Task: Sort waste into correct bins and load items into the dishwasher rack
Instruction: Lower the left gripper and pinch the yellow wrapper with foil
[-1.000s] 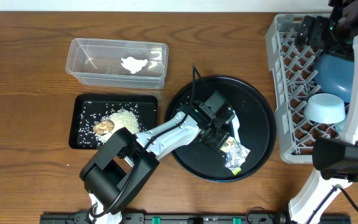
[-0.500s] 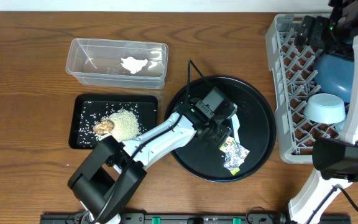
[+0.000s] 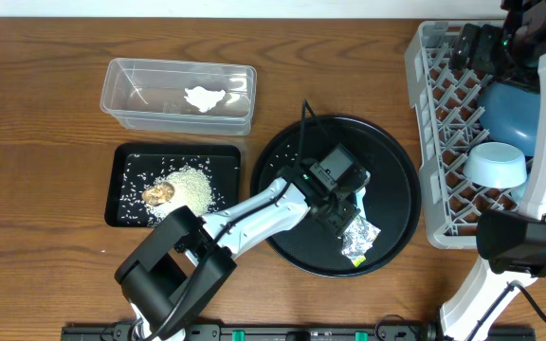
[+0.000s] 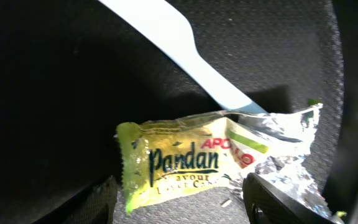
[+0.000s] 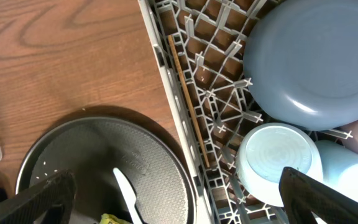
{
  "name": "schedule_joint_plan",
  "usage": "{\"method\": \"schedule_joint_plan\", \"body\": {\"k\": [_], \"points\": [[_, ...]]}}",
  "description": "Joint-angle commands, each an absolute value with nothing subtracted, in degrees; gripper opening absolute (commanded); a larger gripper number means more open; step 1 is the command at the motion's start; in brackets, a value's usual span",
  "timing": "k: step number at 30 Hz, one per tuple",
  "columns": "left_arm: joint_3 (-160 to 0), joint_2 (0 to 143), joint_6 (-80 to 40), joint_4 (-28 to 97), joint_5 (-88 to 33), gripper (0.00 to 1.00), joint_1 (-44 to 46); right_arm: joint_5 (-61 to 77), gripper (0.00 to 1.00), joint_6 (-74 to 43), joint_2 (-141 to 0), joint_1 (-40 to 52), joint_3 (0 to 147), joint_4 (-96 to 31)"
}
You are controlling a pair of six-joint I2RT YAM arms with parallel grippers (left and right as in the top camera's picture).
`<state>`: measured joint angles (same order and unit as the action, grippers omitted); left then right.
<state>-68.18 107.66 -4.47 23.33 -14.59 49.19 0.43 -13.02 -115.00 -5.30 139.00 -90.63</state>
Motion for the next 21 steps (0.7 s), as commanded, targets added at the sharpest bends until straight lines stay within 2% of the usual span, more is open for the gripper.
{"method": "schedule_joint_plan", "body": {"k": [1,17,18,21], "points": [[-68.64,108.4,-4.73,23.22,-9.91,0.67,49.15,0.01,0.99,-13.69,-115.42,-4.82,139.04,-90.72],[-68.64,111.35,-4.75,21.28,-9.87,0.66,49.17,0.01,0.99,-13.69,-115.42,-4.8,139.04,-90.72],[-68.64,111.35,-4.75,21.3,-9.98,0.66,49.23,0.01,0.99,-13.69,-115.42,-4.82,139.04,-90.7],[-68.64,111.35,-4.75,21.28,-10.0,0.55,49.39,0.01,0.99,-13.67,-115.42,-4.86,139.04,-90.72]]}}
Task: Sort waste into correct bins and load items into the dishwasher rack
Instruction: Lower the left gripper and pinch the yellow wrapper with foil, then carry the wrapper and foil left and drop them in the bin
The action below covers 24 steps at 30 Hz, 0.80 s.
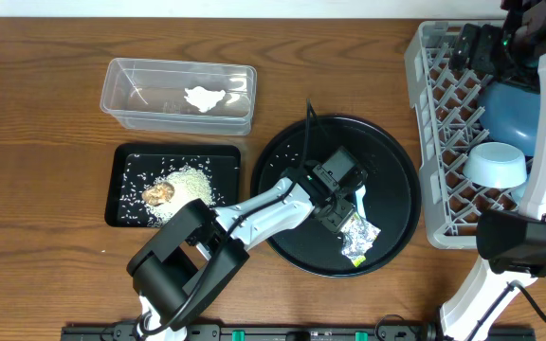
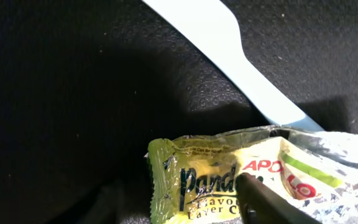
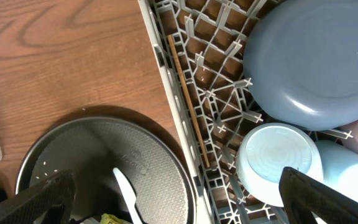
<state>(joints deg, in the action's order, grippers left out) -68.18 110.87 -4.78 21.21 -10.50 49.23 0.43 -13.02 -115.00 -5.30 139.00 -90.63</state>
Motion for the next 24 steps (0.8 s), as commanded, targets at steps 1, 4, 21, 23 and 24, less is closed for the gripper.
{"method": "schedule_joint_plan", "body": {"k": [1,4,21,23,24], "points": [[-68.64,111.35,-4.75,21.26,-10.0,0.53,49.45,0.01,0.99,-13.69,-115.42,-4.86,139.04,-90.72],[-68.64,111.35,-4.75,21.28,-9.98,0.5,49.47,0.01,0.99,-13.67,-115.42,-4.86,139.04,-90.7],[-68.64,111.35,-4.75,21.3,-9.78,0.06,49.47,0.01,0.99,-13.67,-115.42,-4.82,139.04,-90.72],[-68.64,111.24,-4.82,21.3,-9.78,0.06,49.47,0.01,0.99,-13.69,-115.42,-4.82,139.04,-90.72],[-68.64,111.09,-5.13,21.32,-9.78,0.06,49.47,0.01,0.99,-13.67,-115.42,-4.82,139.04,-90.7]]}}
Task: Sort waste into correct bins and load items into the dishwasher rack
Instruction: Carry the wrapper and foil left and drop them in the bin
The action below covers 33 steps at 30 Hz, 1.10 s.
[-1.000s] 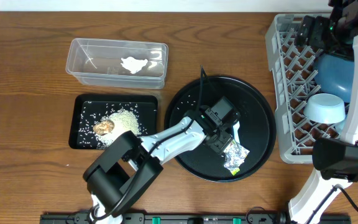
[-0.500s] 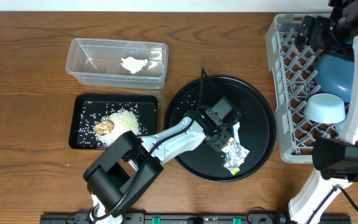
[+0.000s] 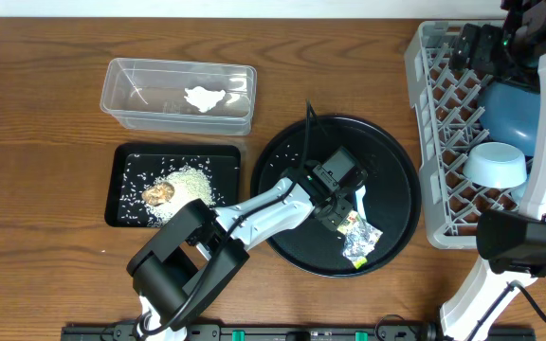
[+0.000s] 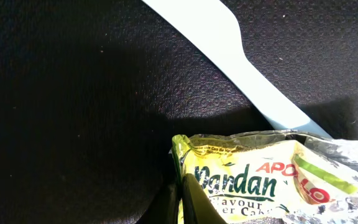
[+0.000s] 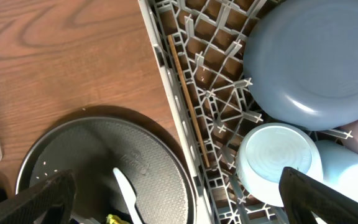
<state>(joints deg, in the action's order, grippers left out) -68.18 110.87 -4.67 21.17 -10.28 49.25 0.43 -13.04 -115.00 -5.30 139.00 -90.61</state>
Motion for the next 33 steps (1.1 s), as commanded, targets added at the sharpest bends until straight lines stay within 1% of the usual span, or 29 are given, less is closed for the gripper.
{"method": "schedule_joint_plan", "body": {"k": [1,9,16,20,25,33], "points": [[-68.71,110.83,-5.48,21.43,-9.78,0.06,49.47,0.01,0.99,-13.69,-115.42,-4.82,139.04,-90.7],[-69.36,104.99,-11.77,22.65,-9.78,0.06,47.83,0.01,0.99,-13.69,-115.42,-4.84,139.04,-90.7],[-69.36,97.21,-14.63,22.59,-9.65,0.06,43.2,0.01,0.99,-13.67,-115.42,-4.84,139.04,-90.72],[-69.36,93.6,-18.06,22.5,-7.62,0.06,38.35,0.01,0.99,-13.69,-115.42,-4.86,139.04,-90.72],[-69.34,91.81,-22.04,20.53,-7.66,0.06,30.13,0.01,0.99,-13.69,-115.42,-4.84,139.04,-90.7],[-69.34,91.83,-29.04,10.87,-7.64,0.06,16.1,0.01,0.99,-13.67,-115.42,-4.8,139.04,-90.7]]}}
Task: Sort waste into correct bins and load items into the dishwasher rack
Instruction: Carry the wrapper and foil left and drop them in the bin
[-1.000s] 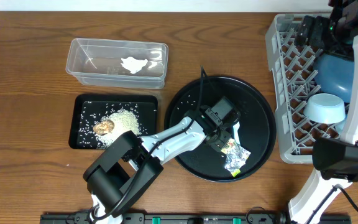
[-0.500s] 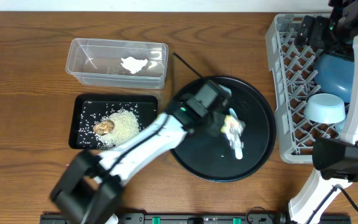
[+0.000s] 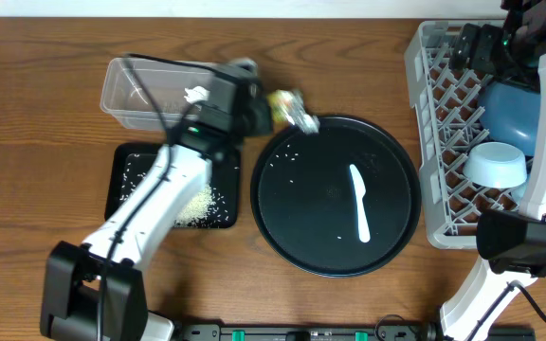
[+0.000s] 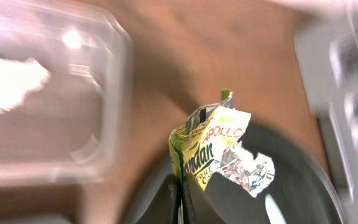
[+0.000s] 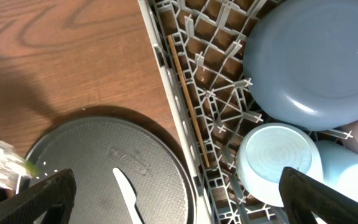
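My left gripper [image 4: 180, 186] is shut on the left end of a green and silver Pandan snack wrapper [image 4: 219, 146]. It holds the wrapper [image 3: 292, 107] in the air over the far left rim of the round black plate [image 3: 292, 208], right beside the clear plastic bin [image 3: 112, 68]. A white plastic knife [image 3: 358, 204] lies alone on the plate. My right gripper [image 5: 173, 180] hangs open over the left edge of the grey dishwasher rack [image 3: 444, 123], holding nothing.
The clear bin holds a crumpled white tissue [image 3: 205, 95]. A black rectangular tray [image 3: 126, 204] with rice and a food scrap sits in front of it. In the rack are a blue plate [image 3: 512, 109], a pale blue bowl [image 3: 496, 166] and a wooden chopstick [image 5: 188, 102].
My left gripper, then shut on the wrapper down on the plate, now holds it in the air at the plate's far left rim, beside the clear bin. The knife lies uncovered.
My left gripper was open above the wrapper, which lay over the knife's end on the plate. It was then lower, around the wrapper's left end, then shut on it. Now the wrapper is off the plate, near the clear bin. The right arm stayed still.
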{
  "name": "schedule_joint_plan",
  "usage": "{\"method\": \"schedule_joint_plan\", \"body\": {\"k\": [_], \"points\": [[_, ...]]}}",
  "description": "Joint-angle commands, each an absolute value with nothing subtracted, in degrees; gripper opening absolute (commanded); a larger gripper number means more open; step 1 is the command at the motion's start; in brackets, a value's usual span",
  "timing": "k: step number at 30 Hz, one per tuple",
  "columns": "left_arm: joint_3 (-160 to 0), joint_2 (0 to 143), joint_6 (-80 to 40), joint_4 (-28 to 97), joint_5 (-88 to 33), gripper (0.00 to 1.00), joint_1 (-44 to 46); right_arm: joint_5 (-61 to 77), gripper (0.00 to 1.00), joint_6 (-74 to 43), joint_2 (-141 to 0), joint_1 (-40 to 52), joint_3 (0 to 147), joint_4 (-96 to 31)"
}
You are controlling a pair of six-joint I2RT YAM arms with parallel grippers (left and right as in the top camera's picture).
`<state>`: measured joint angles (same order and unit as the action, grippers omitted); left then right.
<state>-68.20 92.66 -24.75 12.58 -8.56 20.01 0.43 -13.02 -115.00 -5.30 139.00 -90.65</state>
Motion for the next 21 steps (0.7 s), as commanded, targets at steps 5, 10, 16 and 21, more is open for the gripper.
{"method": "schedule_joint_plan", "body": {"k": [5,10,16,21], "points": [[-69.34,91.83,-33.98,6.68,-7.64,0.06,8.27,0.01,0.99,-13.67,-115.42,-4.86,139.04,-90.7],[-69.34,92.16,-33.95,6.59,-7.64,0.06,2.76,0.01,0.99,-13.69,-115.42,-4.86,139.04,-90.72],[-69.34,94.0,-33.93,6.74,-7.62,0.06,-1.41,0.01,0.99,-13.69,-115.42,-4.84,139.04,-90.7],[-69.34,95.96,-33.5,7.16,-7.62,0.06,-2.87,0.01,0.99,-13.67,-115.42,-4.84,139.04,-90.7]]}}
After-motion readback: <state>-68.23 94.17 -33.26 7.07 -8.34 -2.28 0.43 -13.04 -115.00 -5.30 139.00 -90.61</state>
